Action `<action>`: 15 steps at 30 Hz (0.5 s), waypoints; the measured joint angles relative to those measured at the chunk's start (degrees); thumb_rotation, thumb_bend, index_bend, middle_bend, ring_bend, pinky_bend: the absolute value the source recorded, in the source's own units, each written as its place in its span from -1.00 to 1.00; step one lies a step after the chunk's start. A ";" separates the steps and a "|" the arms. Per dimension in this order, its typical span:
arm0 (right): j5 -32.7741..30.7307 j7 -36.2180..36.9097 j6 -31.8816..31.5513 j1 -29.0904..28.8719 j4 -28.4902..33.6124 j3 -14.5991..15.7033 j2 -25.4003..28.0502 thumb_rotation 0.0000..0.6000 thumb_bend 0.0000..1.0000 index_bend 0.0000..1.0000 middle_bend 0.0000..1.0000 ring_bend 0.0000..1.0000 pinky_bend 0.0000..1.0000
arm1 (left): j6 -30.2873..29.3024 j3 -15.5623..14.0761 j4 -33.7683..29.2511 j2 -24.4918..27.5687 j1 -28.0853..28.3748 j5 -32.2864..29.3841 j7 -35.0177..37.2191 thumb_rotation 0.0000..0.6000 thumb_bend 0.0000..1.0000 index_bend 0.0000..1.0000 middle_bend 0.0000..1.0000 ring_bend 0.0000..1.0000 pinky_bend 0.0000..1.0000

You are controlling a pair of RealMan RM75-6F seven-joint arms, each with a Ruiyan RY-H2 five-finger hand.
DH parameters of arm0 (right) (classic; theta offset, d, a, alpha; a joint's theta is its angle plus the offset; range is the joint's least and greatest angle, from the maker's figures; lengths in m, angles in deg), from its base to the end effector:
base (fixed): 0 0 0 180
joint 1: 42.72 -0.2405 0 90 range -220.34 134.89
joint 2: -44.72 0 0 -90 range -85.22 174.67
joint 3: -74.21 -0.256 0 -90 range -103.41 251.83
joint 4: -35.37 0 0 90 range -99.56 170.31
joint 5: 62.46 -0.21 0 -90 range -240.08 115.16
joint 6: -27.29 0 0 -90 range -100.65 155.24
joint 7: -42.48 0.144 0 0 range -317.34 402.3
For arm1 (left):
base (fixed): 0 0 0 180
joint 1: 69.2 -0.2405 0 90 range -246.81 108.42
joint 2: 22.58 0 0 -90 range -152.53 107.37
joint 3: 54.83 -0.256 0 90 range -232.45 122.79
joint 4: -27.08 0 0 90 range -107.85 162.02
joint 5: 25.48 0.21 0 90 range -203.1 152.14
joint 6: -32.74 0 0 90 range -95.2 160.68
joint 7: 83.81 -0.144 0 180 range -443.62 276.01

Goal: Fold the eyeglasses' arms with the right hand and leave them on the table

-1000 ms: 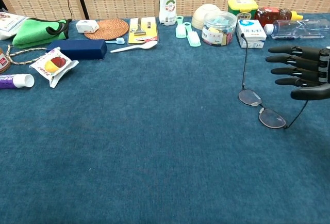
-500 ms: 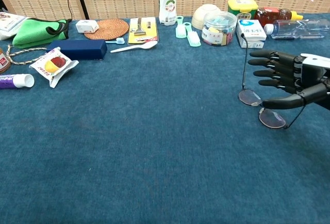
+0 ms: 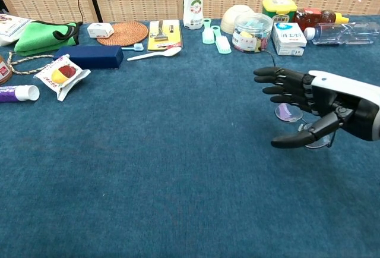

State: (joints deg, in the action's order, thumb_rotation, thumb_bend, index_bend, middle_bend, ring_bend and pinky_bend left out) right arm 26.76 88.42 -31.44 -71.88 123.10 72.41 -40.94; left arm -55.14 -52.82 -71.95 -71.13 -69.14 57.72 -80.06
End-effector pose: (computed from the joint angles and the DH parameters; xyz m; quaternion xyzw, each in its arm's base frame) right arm -0.1884 -0.2562 -0.0188 0.5322 -0.6785 0.4923 0.1182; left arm -0.3181 0.1507 0.2412 -0.5714 -0.3799 -0.3428 0.6416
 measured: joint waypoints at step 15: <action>-0.97 -9.24 4.23 -2.74 -0.30 1.42 -4.46 1.00 -1.00 -1.00 -1.00 -1.00 -1.00 | 0.03 -0.18 1.81 -0.40 -0.57 -0.34 1.83 0.88 -0.13 -0.82 -0.80 -0.80 -1.00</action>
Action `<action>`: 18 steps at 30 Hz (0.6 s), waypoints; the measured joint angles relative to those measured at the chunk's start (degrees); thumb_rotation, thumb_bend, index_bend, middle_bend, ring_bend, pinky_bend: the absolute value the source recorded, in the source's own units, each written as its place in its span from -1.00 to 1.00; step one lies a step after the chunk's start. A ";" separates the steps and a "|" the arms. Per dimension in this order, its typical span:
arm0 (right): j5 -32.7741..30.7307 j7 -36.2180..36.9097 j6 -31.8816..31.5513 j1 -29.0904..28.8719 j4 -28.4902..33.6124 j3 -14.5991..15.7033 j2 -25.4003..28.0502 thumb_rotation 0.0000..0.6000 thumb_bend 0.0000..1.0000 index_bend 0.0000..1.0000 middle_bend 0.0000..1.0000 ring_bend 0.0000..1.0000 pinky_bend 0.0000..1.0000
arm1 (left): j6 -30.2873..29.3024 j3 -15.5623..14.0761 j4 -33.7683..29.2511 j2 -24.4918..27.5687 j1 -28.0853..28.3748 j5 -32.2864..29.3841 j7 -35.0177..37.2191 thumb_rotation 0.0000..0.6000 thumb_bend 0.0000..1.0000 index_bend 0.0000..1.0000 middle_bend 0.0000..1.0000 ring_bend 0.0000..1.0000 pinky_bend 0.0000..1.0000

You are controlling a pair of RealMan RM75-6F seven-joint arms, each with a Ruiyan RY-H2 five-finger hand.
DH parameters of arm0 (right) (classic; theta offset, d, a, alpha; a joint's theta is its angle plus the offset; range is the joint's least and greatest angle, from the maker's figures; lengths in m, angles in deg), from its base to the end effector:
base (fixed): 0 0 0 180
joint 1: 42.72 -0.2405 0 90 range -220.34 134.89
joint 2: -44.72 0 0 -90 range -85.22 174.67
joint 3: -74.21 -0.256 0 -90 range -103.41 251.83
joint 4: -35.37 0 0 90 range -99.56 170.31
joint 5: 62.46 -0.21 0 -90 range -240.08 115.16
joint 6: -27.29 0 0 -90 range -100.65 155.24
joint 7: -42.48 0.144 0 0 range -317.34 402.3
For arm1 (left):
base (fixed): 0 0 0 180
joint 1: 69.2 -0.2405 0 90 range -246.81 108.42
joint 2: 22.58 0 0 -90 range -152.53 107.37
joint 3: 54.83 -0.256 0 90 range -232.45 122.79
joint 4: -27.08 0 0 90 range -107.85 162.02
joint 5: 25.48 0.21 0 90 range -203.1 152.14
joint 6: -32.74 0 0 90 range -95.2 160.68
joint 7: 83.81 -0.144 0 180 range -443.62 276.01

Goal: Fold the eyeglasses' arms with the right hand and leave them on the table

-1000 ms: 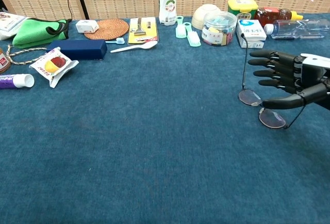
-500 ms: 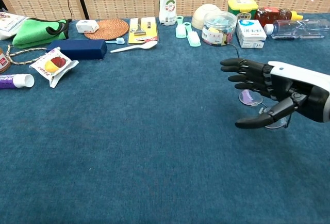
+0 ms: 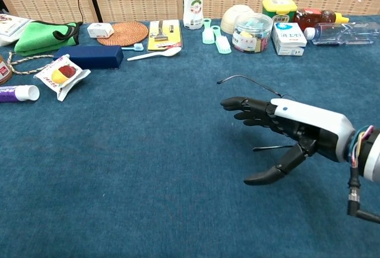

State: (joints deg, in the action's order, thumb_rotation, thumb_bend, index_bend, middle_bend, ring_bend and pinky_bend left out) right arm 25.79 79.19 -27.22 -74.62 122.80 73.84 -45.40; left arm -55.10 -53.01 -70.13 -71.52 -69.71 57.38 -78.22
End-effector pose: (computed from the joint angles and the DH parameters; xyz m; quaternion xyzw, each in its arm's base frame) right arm -0.1681 -0.2449 -0.0525 0.5975 -0.6556 0.4481 0.1111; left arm -0.3261 0.1467 0.2432 -0.5658 -0.3861 -0.3404 0.6442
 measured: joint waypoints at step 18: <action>-2.67 -4.10 1.25 -0.82 2.67 -0.53 -1.58 1.00 -1.00 -1.00 -1.00 -1.00 -1.00 | -0.91 -0.04 3.33 -0.08 -1.27 -0.22 4.32 0.88 -0.13 -0.82 -0.80 -0.80 -1.00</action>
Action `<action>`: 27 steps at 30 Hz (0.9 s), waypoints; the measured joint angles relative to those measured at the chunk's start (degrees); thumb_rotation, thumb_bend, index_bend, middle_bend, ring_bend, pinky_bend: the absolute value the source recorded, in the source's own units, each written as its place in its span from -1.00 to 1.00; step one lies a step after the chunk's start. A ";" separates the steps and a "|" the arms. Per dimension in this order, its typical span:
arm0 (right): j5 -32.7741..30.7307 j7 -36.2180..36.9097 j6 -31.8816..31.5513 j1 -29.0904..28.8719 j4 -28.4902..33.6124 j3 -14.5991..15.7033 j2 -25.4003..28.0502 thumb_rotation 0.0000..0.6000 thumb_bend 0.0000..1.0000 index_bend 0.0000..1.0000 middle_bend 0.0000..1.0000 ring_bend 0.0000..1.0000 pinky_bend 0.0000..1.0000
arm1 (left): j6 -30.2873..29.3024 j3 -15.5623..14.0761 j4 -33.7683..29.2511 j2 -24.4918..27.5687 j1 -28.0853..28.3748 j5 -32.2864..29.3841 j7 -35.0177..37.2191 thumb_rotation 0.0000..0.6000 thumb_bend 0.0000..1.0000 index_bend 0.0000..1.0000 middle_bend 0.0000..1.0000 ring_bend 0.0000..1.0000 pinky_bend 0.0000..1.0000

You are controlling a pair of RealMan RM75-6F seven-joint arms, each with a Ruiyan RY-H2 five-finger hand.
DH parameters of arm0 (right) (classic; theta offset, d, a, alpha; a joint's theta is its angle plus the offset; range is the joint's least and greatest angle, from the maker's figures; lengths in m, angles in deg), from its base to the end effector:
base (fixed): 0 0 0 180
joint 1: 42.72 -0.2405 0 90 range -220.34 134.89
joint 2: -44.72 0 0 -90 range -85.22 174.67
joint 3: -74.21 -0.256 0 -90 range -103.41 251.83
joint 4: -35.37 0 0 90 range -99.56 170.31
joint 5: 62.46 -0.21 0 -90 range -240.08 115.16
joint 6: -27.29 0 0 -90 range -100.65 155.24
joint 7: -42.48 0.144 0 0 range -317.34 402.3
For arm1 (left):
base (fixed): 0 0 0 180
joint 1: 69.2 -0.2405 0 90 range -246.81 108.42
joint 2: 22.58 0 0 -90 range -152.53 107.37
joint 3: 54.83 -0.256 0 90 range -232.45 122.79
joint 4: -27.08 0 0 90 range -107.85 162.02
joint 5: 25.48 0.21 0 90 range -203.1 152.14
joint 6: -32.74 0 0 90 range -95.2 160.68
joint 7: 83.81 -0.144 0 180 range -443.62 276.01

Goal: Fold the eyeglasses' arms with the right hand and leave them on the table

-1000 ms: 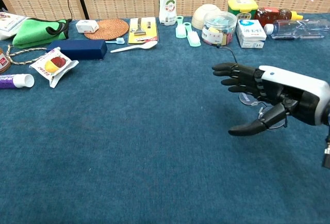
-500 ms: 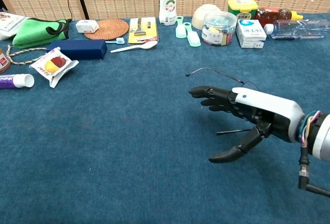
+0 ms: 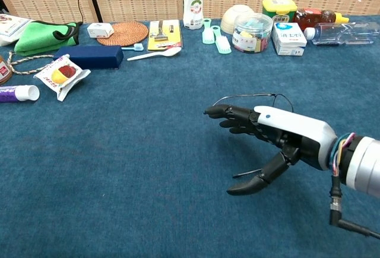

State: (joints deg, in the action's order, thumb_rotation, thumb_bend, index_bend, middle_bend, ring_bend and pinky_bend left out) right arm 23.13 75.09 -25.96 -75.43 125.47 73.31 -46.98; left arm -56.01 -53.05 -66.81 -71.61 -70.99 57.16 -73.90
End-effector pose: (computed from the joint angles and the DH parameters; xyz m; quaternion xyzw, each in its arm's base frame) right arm -0.1503 -0.2388 -0.0615 0.6004 -0.6582 0.4431 0.1000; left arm -0.3380 0.1389 0.2529 -0.5529 -0.3909 -0.3454 0.6498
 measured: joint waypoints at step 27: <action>-17.03 -46.89 -6.68 2.76 13.75 -2.02 10.99 1.00 -1.00 -0.84 -1.00 -1.00 -1.00 | 0.46 0.42 -0.41 -0.53 1.08 1.72 -0.10 0.88 -0.13 -0.82 -0.80 -0.79 -1.00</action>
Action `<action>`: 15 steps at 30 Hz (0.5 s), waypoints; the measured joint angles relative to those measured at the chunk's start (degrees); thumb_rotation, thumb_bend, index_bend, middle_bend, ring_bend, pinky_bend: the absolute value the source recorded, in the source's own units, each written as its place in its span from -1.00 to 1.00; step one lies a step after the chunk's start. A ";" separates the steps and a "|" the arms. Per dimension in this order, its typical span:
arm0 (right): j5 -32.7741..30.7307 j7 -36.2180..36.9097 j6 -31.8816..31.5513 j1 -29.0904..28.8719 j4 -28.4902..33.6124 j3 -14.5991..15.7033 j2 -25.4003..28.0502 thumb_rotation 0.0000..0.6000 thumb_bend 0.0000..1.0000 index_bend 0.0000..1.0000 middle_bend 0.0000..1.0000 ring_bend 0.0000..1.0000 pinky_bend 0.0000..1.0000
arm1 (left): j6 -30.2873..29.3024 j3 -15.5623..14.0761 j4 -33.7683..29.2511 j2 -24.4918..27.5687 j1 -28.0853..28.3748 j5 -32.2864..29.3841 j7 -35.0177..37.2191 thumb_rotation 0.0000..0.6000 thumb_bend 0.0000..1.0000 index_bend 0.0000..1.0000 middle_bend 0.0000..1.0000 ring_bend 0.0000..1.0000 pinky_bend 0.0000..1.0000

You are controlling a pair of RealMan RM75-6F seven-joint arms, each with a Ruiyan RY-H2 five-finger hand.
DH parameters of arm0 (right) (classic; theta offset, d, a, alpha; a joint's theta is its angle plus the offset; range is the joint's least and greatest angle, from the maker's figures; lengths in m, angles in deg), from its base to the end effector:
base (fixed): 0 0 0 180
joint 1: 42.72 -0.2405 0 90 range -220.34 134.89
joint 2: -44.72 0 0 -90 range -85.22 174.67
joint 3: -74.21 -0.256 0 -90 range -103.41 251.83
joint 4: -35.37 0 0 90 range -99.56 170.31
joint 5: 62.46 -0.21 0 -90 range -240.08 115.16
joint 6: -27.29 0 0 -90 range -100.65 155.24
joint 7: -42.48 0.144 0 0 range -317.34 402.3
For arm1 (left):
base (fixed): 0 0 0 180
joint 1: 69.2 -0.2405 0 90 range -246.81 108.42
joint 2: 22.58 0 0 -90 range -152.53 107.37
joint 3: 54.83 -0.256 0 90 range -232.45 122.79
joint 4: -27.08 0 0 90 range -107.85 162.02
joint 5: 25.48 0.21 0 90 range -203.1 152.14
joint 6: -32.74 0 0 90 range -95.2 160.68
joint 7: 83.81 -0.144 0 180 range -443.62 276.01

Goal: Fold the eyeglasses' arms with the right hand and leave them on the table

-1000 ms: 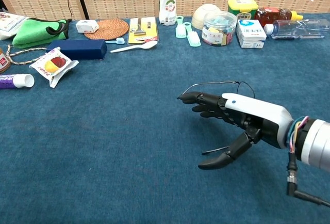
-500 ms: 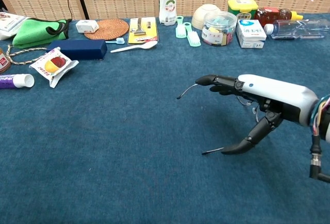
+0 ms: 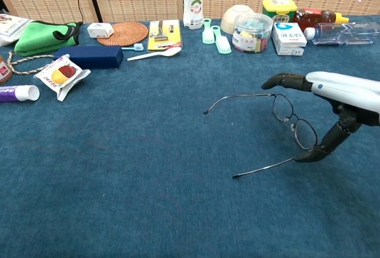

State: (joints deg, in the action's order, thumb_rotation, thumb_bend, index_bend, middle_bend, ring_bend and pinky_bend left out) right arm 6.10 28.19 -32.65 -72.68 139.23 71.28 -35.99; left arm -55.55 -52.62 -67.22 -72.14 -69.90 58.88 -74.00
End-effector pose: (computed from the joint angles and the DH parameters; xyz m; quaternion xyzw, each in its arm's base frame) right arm -0.1727 -0.2501 0.0032 0.7068 -0.4919 0.3713 0.3472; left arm -0.3308 0.1474 0.2462 -0.5646 -0.3868 -0.3598 0.6341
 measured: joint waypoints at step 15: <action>-6.81 -8.90 -0.56 -1.31 -2.24 -1.06 -2.93 1.00 -1.00 -0.88 -1.00 -1.00 -1.00 | 0.52 0.02 -0.09 -0.07 0.34 -0.12 -0.56 0.88 -0.13 -0.82 -0.80 -0.79 -1.00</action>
State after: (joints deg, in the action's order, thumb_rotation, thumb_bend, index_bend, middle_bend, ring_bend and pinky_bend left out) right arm -0.70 19.29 -33.20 -73.99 136.99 70.23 -38.93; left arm -55.04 -52.60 -67.31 -72.21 -69.56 58.76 -74.55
